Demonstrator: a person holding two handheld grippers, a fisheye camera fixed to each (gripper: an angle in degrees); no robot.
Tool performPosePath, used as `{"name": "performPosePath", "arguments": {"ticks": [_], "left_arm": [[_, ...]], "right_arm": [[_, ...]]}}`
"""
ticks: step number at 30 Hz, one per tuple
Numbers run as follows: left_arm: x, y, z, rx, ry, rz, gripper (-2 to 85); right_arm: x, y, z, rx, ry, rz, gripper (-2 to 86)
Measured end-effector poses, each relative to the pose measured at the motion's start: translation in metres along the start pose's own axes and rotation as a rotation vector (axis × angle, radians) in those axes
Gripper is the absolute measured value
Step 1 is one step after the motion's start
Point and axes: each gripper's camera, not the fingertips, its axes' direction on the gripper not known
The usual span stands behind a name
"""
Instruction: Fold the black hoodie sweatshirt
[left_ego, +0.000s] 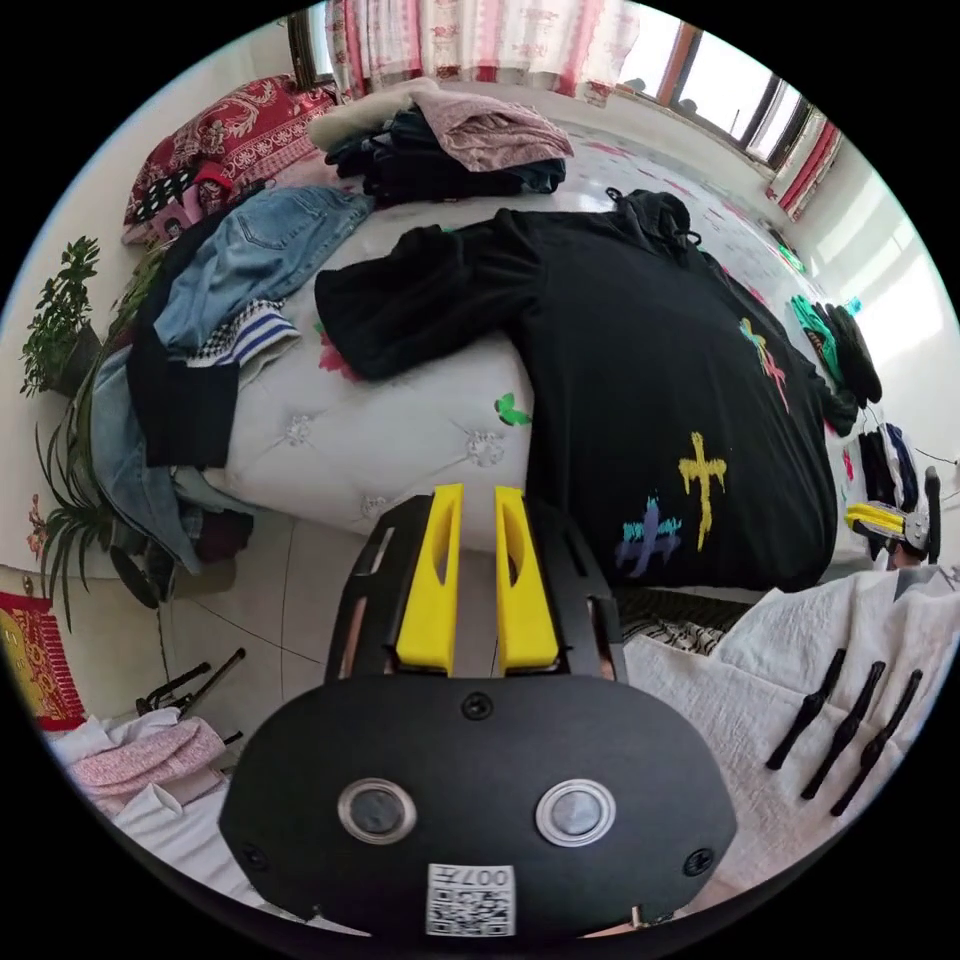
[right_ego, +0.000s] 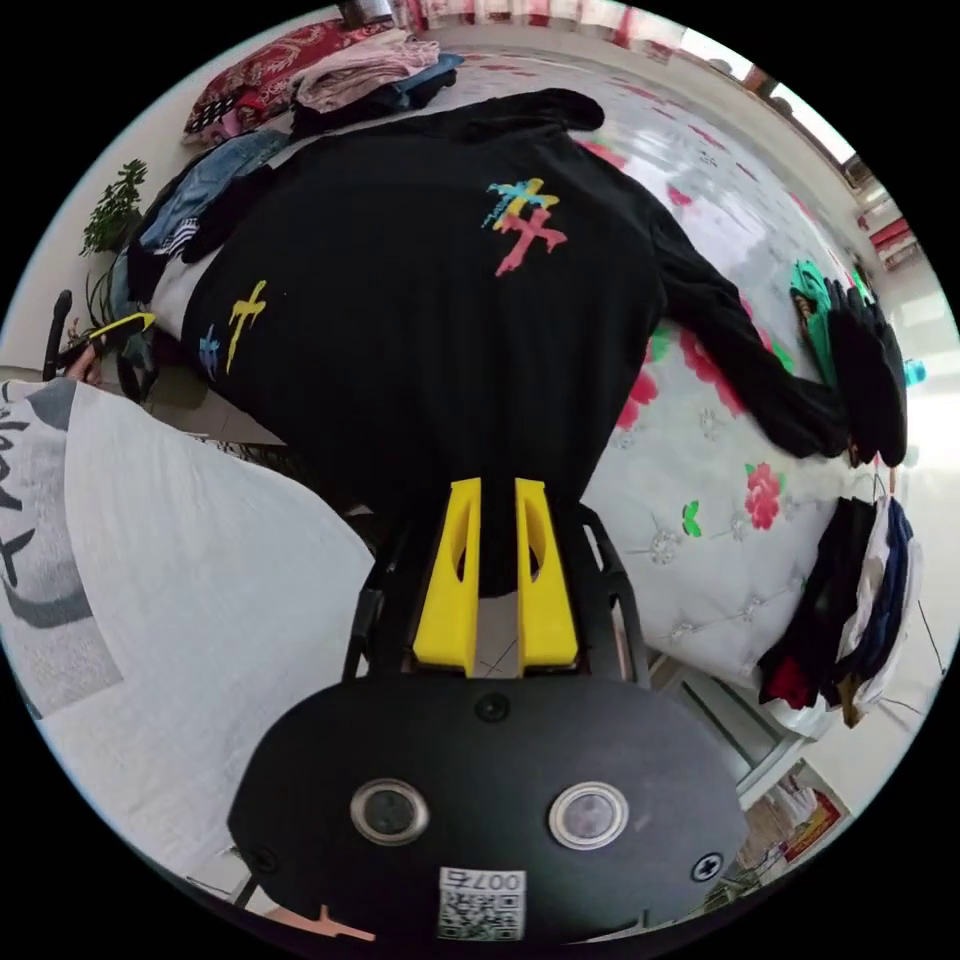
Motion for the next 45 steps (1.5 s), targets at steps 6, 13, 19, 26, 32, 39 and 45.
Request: {"name": "performPosePath", "arguments": {"ticks": [6,13,19,26,32,39,45], "left_arm": [[-0.026,-0.099,-0.021,0.113,-0.013,-0.017,9.4],[-0.047,-0.201,-0.007,0.069,-0.035,0.073,10.4],[-0.085,-0.239,0.018,-0.045,-0.089,0.085,6.9],[-0.241,-0.210,-0.046,0.194,0.468,-0.393,1.6],[-0.369,-0.110,-0.097,0.735,0.842,-0.895,-0.5],[-0.436,-0.048,-0.158,0.939,0.827,-0.986,-0.8],[-0.411,-0.045,-0.160,0.886,0.824,-0.923,-0.8]], "right_arm": [[-0.074,-0.096,0.030,-0.106,-0.027,-0.210,5.6],[-0.105,-0.125,0.046,-0.218,0.038,-0.299,5.7],[-0.097,-0.137,0.045,-0.260,-0.019,-0.209,6.1],[-0.090,-0.132,0.041,-0.220,-0.030,-0.081,6.7],[-0.078,-0.126,0.038,-0.215,-0.062,-0.040,6.8],[-0.071,-0.103,0.025,-0.135,-0.080,-0.097,6.9],[-0.041,-0.078,0.004,0.035,-0.249,0.062,6.5]]}}
